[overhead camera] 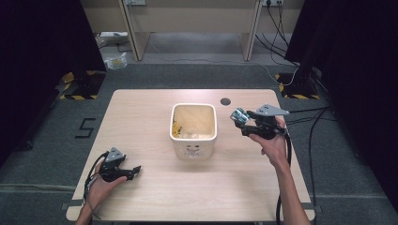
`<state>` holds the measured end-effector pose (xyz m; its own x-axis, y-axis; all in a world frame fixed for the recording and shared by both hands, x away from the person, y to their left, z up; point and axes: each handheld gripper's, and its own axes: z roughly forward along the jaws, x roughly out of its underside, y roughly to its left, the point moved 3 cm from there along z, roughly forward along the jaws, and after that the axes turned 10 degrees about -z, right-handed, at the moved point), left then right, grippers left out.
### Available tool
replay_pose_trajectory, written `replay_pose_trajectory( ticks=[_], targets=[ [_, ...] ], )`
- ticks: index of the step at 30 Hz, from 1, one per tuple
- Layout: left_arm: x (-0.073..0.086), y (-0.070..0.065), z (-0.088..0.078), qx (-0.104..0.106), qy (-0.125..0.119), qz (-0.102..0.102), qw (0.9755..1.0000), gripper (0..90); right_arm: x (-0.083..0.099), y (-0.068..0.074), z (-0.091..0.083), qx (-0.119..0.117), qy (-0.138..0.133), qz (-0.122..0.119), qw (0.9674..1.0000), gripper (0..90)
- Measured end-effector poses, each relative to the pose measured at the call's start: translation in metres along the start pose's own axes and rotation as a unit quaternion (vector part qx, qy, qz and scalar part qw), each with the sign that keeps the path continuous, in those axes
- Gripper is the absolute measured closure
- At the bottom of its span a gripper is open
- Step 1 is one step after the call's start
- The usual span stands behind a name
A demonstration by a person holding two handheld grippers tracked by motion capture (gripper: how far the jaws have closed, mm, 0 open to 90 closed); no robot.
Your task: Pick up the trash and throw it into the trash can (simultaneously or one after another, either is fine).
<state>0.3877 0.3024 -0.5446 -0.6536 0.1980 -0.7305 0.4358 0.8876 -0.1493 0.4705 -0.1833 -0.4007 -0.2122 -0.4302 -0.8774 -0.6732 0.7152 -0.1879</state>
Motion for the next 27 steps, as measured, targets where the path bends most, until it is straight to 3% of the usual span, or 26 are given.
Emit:
replay_pose_trajectory(
  ticks=[5, 13, 27],
  targets=[
    [0.0, 0.0, 0.0, 0.0, 0.0, 0.0, 1.0, 14.0, -0.018, 0.007, -0.007, -0.01, -0.015, -0.01, 0.9998, 35.9],
    [0.0, 0.0, 0.0, 0.0, 0.001, 0.002, 1.0, 14.0, -0.037, 0.026, -0.005, -0.034, -0.02, -0.028, 0.9988, 35.9],
    [0.0, 0.0, 0.0, 0.0, 0.0, 0.0, 1.0, 14.1, -0.062, 0.055, 0.022, -0.071, -0.019, -0.054, 0.9958, 35.9]
  ],
)
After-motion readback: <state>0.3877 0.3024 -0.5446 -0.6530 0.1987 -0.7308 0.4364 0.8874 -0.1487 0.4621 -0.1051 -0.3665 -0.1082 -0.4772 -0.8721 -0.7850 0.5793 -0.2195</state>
